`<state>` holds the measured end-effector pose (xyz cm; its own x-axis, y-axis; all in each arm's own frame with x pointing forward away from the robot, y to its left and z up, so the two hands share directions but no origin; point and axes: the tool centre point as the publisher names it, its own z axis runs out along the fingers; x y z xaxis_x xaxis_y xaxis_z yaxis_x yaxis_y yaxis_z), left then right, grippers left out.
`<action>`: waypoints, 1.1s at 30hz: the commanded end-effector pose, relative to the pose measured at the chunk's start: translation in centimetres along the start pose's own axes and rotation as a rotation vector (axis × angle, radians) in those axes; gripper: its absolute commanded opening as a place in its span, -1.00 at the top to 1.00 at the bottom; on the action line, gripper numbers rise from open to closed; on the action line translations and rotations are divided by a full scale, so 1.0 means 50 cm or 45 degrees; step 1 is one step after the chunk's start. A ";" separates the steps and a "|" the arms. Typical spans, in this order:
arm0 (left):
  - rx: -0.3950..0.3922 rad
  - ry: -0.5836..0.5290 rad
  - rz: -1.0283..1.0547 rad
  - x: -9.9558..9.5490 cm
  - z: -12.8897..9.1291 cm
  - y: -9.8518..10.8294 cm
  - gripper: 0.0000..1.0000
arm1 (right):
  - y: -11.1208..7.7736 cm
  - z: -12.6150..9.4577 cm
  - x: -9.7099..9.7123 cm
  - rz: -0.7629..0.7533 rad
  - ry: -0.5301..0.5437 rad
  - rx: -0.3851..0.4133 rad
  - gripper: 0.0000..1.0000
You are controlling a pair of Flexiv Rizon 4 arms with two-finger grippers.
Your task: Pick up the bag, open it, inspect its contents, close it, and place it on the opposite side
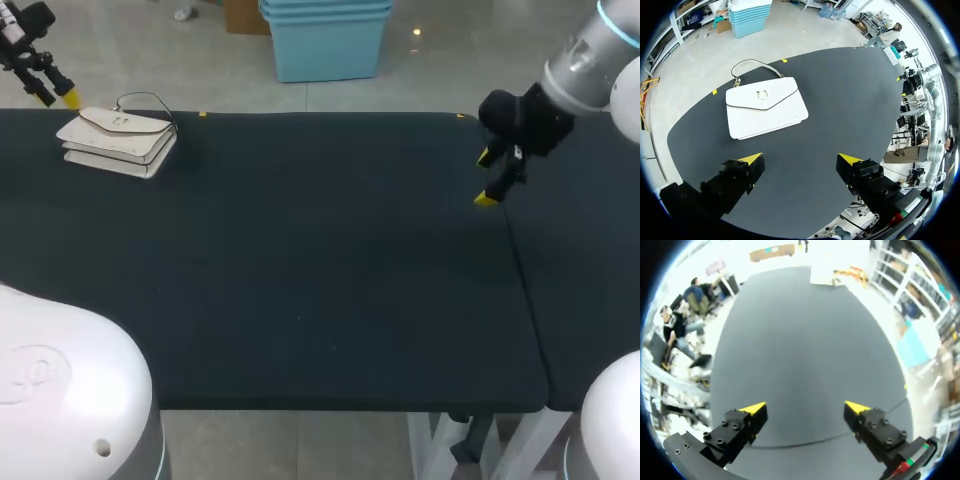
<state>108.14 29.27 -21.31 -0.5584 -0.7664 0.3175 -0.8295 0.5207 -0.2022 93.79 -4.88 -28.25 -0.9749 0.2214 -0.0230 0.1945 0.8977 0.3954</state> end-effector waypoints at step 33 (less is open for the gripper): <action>0.007 0.348 -0.027 -0.268 0.022 -0.051 -1.00 | -0.005 0.153 -0.001 -0.127 -0.028 -0.102 -1.00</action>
<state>116.59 36.71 -25.73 -0.5274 -0.8412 0.1194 -0.8420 0.4987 -0.2058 93.99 -2.44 -35.30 -0.9842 0.1475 -0.0984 0.0854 0.8806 0.4660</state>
